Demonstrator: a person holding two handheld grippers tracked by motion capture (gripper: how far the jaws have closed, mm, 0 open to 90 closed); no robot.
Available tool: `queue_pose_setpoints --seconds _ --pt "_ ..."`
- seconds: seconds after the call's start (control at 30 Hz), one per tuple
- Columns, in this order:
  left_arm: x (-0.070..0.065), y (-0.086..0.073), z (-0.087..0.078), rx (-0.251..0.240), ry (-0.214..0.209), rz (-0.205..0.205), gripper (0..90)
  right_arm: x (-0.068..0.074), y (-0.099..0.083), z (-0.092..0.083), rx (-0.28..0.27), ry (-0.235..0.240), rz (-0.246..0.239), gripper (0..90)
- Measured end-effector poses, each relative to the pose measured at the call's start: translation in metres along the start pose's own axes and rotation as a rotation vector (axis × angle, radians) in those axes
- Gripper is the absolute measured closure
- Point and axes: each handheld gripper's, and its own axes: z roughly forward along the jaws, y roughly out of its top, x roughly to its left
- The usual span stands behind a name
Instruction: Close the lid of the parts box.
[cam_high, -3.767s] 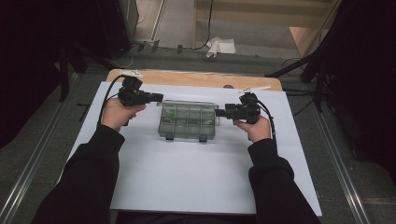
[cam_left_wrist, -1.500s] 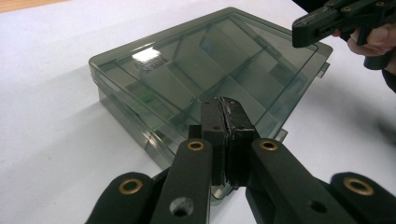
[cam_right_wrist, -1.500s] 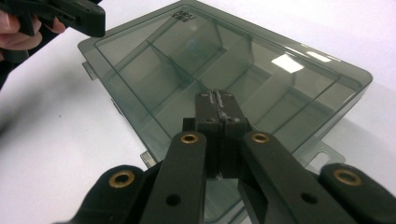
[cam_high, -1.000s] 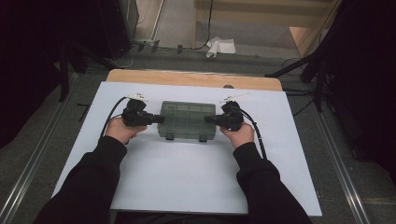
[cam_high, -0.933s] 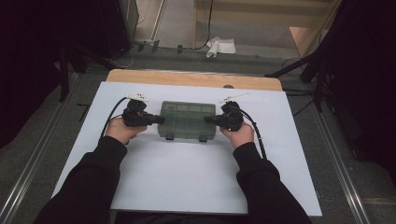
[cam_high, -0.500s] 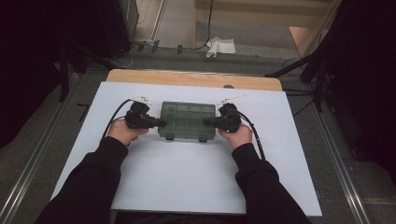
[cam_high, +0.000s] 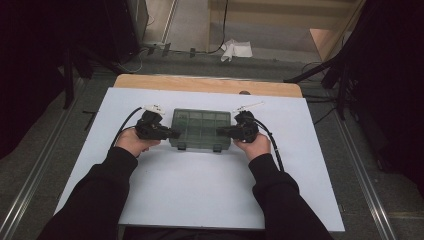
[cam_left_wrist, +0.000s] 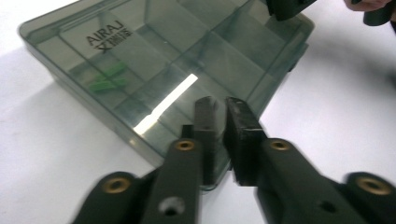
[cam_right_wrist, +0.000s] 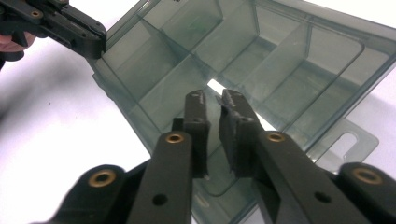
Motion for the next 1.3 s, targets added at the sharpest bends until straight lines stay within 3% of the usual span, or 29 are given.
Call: queue_pose_setpoints --seconds 0.17,0.33,0.47,0.5,0.63,0.73,0.8,1.3 --pt "-0.005 0.003 -0.002 -0.005 -0.015 -0.004 66.6 0.003 0.001 -0.006 0.005 -0.027 -0.028 66.2" --pt "-0.008 0.005 -0.005 0.000 -0.051 -0.012 50.8 0.003 0.003 -0.015 -0.006 -0.005 -0.027 49.5" --pt "-0.010 0.007 -0.007 -0.003 -0.060 -0.026 41.0 0.006 0.005 -0.021 -0.030 0.011 -0.003 41.9" --pt "-0.011 0.008 -0.008 -0.007 -0.058 -0.018 38.6 0.007 0.005 -0.021 -0.038 0.011 -0.020 40.7" --pt "-0.018 0.012 -0.012 -0.029 -0.025 -0.038 38.2 0.015 0.007 -0.022 -0.031 0.026 -0.075 32.9" --pt "-0.023 0.013 -0.014 -0.033 -0.015 -0.023 38.1 0.022 0.007 -0.021 -0.038 0.031 -0.086 29.5" --pt "-0.025 0.013 -0.014 -0.035 -0.025 -0.016 30.8 0.025 0.007 -0.021 -0.034 0.048 -0.098 29.3" --pt "-0.045 0.006 -0.021 -0.017 0.001 0.062 30.6 0.045 -0.001 -0.025 -0.005 0.074 -0.153 23.6"
